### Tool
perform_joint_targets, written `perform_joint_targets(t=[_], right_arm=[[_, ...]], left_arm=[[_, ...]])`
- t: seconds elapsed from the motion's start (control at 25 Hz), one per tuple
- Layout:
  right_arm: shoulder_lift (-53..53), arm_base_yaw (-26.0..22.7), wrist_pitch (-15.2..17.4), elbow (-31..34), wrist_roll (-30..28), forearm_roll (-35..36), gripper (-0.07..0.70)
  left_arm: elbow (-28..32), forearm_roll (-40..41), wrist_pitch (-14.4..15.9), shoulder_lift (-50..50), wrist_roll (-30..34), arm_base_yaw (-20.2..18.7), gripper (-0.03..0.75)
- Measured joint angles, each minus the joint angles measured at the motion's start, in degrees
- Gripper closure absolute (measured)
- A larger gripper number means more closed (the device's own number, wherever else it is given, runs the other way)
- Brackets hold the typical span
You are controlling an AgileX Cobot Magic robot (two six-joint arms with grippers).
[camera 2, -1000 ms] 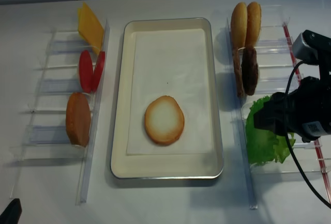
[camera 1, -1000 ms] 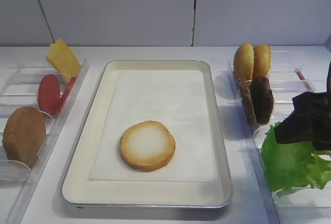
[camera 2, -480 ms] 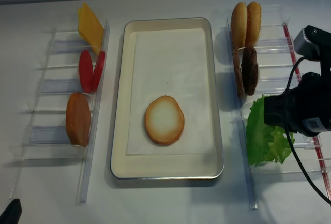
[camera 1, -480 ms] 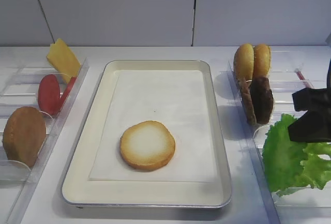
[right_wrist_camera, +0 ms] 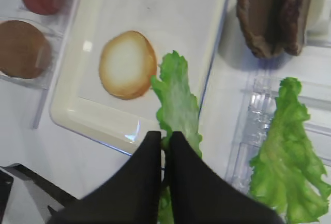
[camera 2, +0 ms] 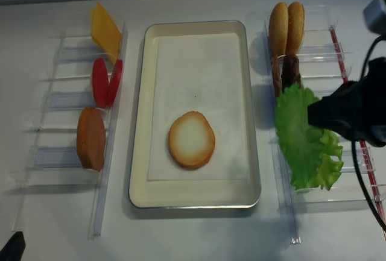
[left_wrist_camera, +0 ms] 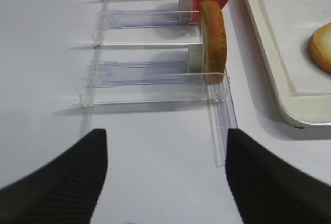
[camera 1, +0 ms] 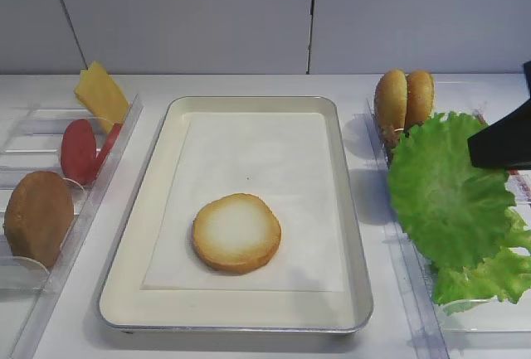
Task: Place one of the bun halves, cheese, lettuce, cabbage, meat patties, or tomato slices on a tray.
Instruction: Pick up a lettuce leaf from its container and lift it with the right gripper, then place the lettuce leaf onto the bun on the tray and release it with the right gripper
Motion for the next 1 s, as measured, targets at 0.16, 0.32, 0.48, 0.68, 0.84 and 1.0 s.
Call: perform_joint_targets(t=[0.16,0.32,0.48,0.68,0.84,1.0], right_arm=[[-1.8,0.0,2.4,-0.9,1.3,0.3,0.577],[-1.9,0.0,2.3,-0.9,1.9,1.9,0.577],[-0.2,0.5,1.6,-0.9,1.1,5.5,0.578],[5.8,9.7,-4.1,-3.2,0.5,6.5,0.579],[12.4,21.0,-11.5,-7.0,2.1,6.1,0.579],[21.2,28.6,-16.3,-11.0,3.2,6.1,0.579]], left_arm=[[0.0,0.0,0.0,0.0,0.0,0.0,0.244],[0.0,0.0,0.0,0.0,0.0,0.0,0.244],[0.0,0.0,0.0,0.0,0.0,0.0,0.244],[0.0,0.0,0.0,0.0,0.0,0.0,0.244],[0.0,0.0,0.0,0.0,0.0,0.0,0.244],[0.0,0.0,0.0,0.0,0.0,0.0,0.244]])
